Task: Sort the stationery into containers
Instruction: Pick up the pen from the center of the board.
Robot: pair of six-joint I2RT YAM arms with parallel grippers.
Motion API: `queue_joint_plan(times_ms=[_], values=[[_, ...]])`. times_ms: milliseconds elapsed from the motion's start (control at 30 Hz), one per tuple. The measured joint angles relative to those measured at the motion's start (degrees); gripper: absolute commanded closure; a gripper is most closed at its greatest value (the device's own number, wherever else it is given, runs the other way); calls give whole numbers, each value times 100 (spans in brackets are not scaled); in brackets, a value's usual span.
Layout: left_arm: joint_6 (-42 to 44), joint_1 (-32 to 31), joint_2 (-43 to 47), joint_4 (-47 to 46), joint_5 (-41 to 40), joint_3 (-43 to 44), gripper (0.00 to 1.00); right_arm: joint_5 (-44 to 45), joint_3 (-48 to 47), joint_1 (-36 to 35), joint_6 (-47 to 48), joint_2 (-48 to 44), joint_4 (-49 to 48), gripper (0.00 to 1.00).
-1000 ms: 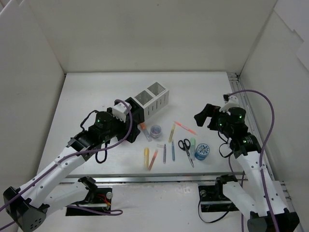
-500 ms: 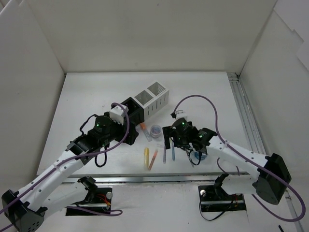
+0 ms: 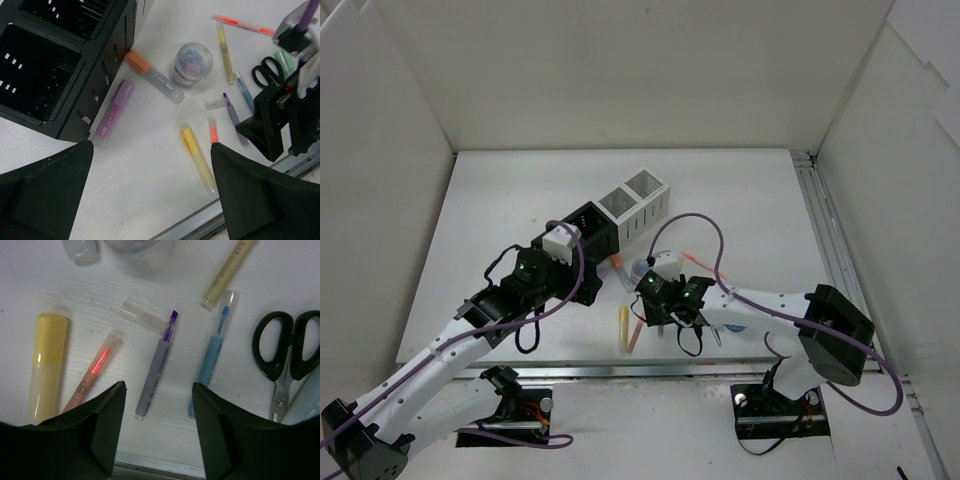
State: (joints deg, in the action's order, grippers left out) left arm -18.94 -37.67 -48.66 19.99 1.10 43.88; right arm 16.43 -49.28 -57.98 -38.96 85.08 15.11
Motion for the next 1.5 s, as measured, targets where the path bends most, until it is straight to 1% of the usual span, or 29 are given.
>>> queue_joint_plan(times_ms=[133, 167, 300, 367, 533, 600, 633, 700, 733, 900, 1067, 1267, 1400, 1500], values=[[-55, 0, 101, 31, -11, -85, 1, 11, -50, -90, -181, 448, -37, 57], [-70, 0, 122, 37, -11, -103, 1, 20, -57, -90, -203, 527, -39, 62], [-105, 0, 184, 79, -116, -127, 1, 26, -111, -90, -286, 756, -61, 68], [-111, 0, 192, 83, -153, -127, 1, 24, -146, -90, -304, 850, -81, 73], [-109, 0, 177, 83, -225, -125, 0, -22, -179, -55, -319, 946, -166, 78], [-105, 0, 133, 83, -240, -125, 1, -72, -179, 0, -343, 946, -181, 82], [-103, 0, 90, 81, -245, -125, 1, -98, -177, 39, -352, 946, -190, 85], [-85, 0, -17, 83, -247, -122, 1, -146, -166, 136, -374, 944, -221, 98], [-68, 0, -72, 83, -245, -122, 1, -170, -157, 186, -387, 940, -236, 100], [192, -9, -420, 83, -114, 13, 1, -260, -33, 282, -372, 831, -385, 100], [623, -162, -686, -13, 221, 151, 1, -404, 197, 297, -155, 328, -404, 100], [1075, -492, -1272, -234, 636, 284, 1, -420, 302, 684, 243, -1069, -468, 100], [1340, -791, -2028, -315, 844, 579, 1, -382, 518, 1211, 527, -1996, -461, 100], [1552, -1043, -2693, -404, 960, 817, 1, -452, 671, 1657, 743, -2457, -459, 100]])
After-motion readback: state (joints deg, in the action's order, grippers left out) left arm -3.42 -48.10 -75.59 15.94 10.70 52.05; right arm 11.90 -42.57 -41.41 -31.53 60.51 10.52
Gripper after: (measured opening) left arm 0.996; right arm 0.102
